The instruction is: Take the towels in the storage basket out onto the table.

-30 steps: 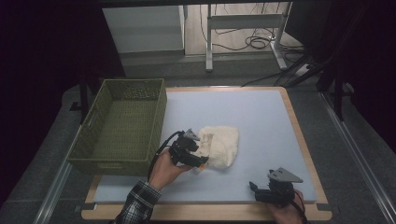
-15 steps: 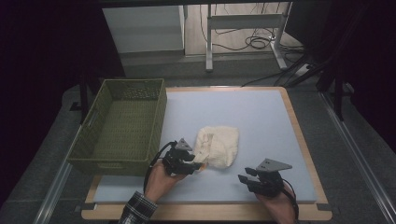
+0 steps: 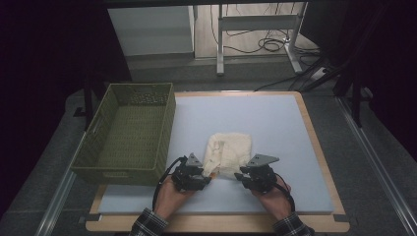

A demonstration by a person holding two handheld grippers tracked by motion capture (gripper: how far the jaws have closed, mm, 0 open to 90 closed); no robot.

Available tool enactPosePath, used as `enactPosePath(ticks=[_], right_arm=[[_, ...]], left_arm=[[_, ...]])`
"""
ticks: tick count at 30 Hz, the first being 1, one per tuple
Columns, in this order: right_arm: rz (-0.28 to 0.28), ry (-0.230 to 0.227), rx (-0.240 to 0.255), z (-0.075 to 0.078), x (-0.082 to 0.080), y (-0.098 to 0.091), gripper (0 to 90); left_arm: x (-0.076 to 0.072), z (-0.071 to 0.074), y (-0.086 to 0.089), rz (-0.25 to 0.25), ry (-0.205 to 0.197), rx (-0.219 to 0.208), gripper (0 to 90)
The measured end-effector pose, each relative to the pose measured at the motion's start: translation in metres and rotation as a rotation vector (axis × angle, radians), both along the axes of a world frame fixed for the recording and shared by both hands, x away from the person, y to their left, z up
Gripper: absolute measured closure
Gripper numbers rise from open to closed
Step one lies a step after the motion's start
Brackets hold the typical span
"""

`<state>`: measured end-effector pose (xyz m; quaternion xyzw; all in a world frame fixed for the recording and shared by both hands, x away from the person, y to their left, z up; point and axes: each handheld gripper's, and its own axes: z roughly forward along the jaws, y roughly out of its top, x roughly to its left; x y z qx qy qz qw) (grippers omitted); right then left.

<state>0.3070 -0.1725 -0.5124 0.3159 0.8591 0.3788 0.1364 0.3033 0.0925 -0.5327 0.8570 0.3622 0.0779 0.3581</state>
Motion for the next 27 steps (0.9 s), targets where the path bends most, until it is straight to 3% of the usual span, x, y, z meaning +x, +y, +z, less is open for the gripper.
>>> enactPosePath(ticks=[1,3,6,12,17,19,20,22,23,24,27], right_arm=[[0.000,0.000,0.000,0.000,0.000,0.000,73.9],[-0.001,0.007,0.001,0.000,0.001,-0.003,83.1],[-0.011,0.004,0.021,0.007,-0.001,-0.013,85.2],[-0.035,-0.020,0.030,0.027,-0.005,-0.041,85.2],[-0.084,-0.004,0.049,0.036,0.002,-0.073,85.1],[-0.100,0.025,0.064,0.034,0.007,-0.082,82.5],[-0.130,0.028,0.035,0.027,0.010,-0.086,74.5],[-0.146,0.028,0.017,0.023,0.012,-0.088,72.7],[-0.152,0.039,0.017,0.019,0.013,-0.090,71.3],[-0.158,0.045,0.043,0.018,0.010,-0.095,69.5],[-0.149,0.039,0.055,0.022,0.006,-0.096,68.7]], left_arm=[[0.001,0.000,0.001,0.008,-0.001,-0.008,56.8],[0.002,0.001,0.005,0.017,-0.002,-0.020,67.7],[0.002,0.007,0.006,0.020,-0.014,-0.026,76.4],[-0.001,0.023,0.003,-0.005,-0.052,-0.023,79.9],[0.001,0.027,0.001,-0.013,-0.035,-0.049,82.6],[0.006,0.022,-0.003,-0.006,-0.011,-0.041,82.2],[0.010,0.016,-0.005,0.003,-0.001,-0.025,78.8],[0.013,0.013,-0.005,0.010,0.010,-0.028,75.1],[0.014,0.011,-0.004,0.014,0.016,-0.032,72.9],[0.015,0.009,-0.002,0.019,0.025,-0.040,64.5],[0.015,0.009,0.000,0.027,0.024,-0.041,60.5]])
